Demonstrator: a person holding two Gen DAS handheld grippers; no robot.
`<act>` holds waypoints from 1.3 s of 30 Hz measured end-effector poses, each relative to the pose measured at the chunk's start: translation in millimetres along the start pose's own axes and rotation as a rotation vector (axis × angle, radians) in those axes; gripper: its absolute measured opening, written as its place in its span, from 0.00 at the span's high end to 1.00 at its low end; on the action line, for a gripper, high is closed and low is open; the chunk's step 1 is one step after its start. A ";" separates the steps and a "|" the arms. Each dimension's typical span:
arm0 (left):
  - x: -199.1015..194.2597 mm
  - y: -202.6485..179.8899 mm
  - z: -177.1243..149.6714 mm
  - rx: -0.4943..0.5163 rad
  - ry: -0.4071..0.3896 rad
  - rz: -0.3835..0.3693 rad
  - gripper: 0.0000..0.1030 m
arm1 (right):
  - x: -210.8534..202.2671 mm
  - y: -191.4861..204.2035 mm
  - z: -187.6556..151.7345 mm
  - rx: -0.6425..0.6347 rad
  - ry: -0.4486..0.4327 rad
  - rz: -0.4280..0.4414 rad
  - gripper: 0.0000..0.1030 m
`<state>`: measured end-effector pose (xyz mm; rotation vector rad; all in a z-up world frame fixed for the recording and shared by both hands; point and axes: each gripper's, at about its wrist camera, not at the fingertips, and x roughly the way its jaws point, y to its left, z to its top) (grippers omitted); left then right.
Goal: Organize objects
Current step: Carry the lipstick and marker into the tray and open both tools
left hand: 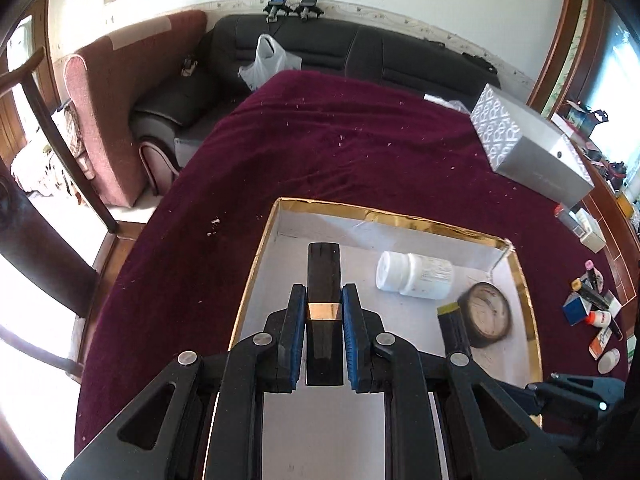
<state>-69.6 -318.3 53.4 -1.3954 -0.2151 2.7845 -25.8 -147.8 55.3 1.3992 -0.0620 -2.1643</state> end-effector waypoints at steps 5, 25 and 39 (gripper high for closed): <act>26.6 4.1 4.8 -0.026 0.051 0.014 0.86 | 20.0 -2.1 9.6 0.012 0.036 -0.020 0.87; 16.3 -8.6 7.6 -0.015 0.022 0.066 0.58 | 20.4 -2.6 20.1 0.014 0.010 -0.008 0.67; -58.1 -54.3 -11.6 0.053 -0.076 0.015 0.48 | -49.2 -31.7 -4.0 0.066 -0.134 0.003 0.47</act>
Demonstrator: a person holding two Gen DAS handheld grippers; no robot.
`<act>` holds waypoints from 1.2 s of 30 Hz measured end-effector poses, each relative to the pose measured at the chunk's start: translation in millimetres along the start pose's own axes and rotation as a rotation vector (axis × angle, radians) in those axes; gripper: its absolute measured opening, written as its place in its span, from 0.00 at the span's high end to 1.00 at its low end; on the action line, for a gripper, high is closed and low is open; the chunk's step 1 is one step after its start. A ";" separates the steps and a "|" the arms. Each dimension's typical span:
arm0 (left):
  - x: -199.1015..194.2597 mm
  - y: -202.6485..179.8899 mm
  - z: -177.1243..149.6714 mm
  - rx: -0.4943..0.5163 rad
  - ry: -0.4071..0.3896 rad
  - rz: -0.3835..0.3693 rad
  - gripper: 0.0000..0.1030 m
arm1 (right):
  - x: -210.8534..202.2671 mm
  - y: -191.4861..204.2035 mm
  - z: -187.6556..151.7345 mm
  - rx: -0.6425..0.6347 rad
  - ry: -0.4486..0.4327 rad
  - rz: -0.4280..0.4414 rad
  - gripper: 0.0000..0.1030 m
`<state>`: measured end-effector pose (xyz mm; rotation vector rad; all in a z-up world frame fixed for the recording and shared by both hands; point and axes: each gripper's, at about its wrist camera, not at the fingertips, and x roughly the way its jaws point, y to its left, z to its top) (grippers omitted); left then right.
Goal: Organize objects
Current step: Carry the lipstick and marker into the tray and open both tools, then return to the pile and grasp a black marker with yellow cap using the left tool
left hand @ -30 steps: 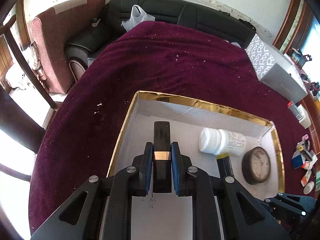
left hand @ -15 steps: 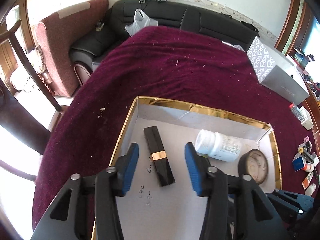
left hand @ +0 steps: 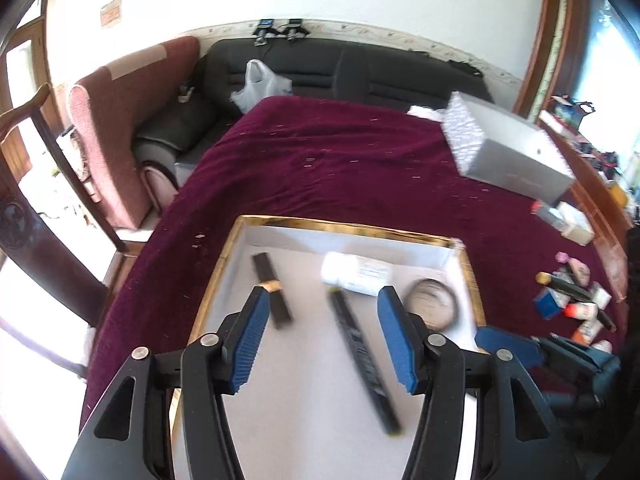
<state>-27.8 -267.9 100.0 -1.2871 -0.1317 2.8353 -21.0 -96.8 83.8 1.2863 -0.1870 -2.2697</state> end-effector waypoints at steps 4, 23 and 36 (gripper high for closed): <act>-15.0 -26.9 -6.3 0.033 -0.003 -0.050 0.47 | -19.2 -27.7 -7.5 0.058 -0.027 -0.013 0.45; 5.2 -211.1 -105.1 0.219 0.161 -0.319 0.48 | -155.6 -223.7 -37.7 0.341 -0.245 -0.213 0.42; 25.7 -204.9 -127.8 0.180 0.135 -0.370 0.41 | -119.3 -276.5 10.9 0.417 -0.194 -0.066 0.42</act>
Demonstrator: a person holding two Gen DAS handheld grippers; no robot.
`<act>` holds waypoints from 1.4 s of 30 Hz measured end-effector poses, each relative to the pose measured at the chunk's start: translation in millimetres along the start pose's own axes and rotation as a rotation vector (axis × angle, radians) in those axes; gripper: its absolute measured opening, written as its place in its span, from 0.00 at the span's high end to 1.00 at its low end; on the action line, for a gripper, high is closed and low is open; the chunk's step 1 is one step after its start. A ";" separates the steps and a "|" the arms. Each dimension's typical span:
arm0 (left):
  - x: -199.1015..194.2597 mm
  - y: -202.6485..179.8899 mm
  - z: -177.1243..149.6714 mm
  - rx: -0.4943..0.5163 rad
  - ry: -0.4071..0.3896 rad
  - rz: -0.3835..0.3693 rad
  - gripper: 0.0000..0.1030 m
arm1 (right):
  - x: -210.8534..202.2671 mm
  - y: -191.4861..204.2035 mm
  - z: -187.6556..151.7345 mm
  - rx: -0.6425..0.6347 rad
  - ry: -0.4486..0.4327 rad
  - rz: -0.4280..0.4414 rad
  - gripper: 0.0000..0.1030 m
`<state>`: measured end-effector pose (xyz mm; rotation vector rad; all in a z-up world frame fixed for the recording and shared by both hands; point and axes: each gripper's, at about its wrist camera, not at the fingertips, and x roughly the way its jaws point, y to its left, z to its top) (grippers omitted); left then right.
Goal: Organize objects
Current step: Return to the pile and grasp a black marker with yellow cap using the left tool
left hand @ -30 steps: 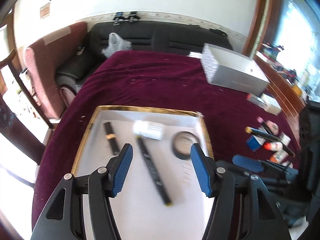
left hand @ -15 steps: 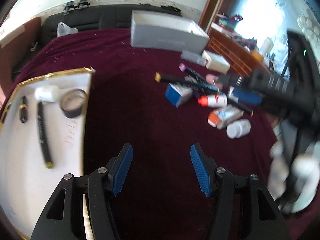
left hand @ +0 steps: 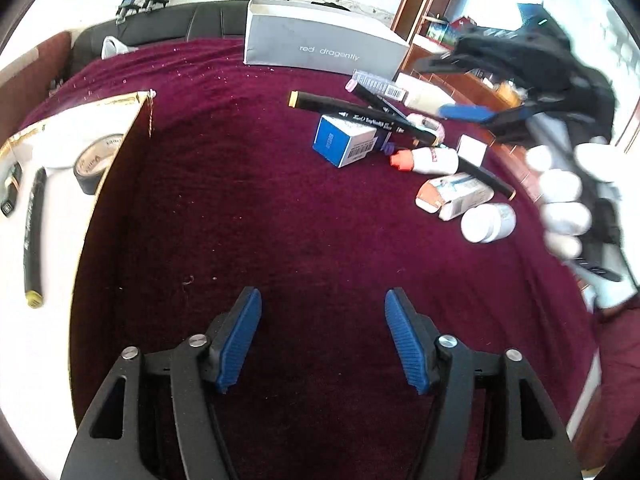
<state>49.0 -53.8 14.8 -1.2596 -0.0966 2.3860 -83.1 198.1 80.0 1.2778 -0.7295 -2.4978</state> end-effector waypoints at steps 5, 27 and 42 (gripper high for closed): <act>-3.8 14.8 -0.5 -0.072 -0.019 -0.094 0.40 | 32.6 15.2 -23.2 0.003 0.177 0.120 0.41; -2.3 -0.1 17.1 -0.005 0.036 -0.023 0.34 | -46.1 -10.4 -84.1 -0.011 0.036 0.087 0.39; 35.6 -23.3 45.1 0.149 0.070 0.089 0.89 | -80.8 -44.5 -79.7 -0.003 -0.035 -0.020 0.34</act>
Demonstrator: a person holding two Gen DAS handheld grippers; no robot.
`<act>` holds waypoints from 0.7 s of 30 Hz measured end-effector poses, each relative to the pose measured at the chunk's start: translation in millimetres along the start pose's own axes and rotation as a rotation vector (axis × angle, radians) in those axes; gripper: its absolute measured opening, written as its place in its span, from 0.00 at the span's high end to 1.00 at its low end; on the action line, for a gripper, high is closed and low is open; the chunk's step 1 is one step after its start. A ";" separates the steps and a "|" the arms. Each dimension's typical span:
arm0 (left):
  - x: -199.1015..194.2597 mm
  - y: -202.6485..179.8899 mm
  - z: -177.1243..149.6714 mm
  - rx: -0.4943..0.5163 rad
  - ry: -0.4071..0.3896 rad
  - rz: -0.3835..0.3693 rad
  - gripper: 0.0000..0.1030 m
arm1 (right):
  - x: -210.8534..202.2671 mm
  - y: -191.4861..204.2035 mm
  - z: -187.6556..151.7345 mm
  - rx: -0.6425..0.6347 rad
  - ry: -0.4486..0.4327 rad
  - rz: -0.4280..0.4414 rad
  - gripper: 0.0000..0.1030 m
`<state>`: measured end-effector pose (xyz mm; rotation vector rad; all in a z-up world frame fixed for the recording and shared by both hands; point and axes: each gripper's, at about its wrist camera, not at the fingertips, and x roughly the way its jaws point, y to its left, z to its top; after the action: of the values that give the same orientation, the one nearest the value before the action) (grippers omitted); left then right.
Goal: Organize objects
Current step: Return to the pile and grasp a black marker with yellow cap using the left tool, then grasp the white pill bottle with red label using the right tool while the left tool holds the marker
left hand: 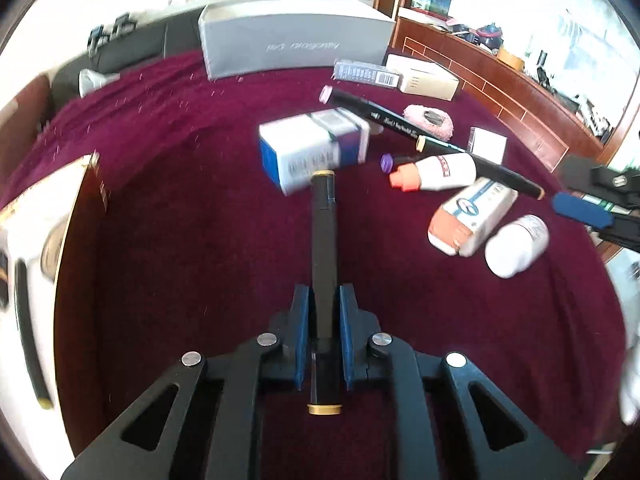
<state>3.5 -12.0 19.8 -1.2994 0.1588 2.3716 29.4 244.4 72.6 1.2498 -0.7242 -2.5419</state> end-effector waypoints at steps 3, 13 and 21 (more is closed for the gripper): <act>-15.1 13.2 -15.3 -0.036 0.015 -0.029 0.89 | 3.1 -4.7 -3.3 -0.016 0.013 -0.034 0.34; -11.1 15.8 -18.2 -0.086 0.033 -0.057 0.88 | 26.6 17.6 -26.7 -0.207 0.054 -0.202 0.33; -10.9 13.8 -23.6 -0.074 -0.024 -0.050 0.86 | 27.8 42.3 -34.1 -0.289 0.075 -0.092 0.30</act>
<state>21.1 -34.9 14.3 -1.2931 0.0312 2.3704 38.3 185.8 57.9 1.2948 -0.2752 -2.5396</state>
